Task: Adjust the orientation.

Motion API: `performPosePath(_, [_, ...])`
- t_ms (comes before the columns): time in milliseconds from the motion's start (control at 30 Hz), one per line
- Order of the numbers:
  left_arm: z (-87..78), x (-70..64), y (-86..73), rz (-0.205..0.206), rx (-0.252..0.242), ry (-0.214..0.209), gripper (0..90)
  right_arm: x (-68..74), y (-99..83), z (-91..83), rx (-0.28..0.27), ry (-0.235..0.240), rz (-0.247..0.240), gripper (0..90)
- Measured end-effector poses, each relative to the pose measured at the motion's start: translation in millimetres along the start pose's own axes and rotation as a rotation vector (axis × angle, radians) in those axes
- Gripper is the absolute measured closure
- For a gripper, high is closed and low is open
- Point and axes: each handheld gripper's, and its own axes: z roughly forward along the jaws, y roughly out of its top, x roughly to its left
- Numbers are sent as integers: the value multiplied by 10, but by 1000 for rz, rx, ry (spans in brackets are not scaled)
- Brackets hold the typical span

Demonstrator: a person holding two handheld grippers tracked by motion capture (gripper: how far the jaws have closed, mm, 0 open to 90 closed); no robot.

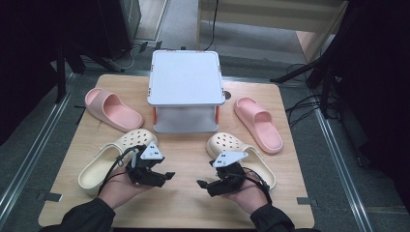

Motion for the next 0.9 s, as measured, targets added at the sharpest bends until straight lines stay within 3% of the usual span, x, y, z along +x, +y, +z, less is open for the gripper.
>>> performPosePath(100, [-12,48,11,-21,5,-54,402,-30,17,-19,5,-3,14,319])
performPosePath(267, [-37,47,-4,5,16,-71,358,-4,67,-37,9,-3,7,425])
performPosePath(400, [-97,83,-4,-7,16,-93,397,21,64,-21,-10,3,-34,461])
performPosePath(500, [-108,113,12,-13,23,-88,424,1,52,-22,-5,13,-42,497])
performPosePath(633, [-163,100,21,-28,15,-72,453,-121,64,35,32,48,33,539])
performPosePath(700, [-161,88,8,-25,31,-77,451,-147,95,32,16,70,66,546])
performPosePath(767, [-150,74,-7,-18,48,-85,450,-141,125,19,-22,58,78,532])
performPosePath(900, [-168,91,-23,-35,41,-98,457,-118,151,34,-3,67,76,508])
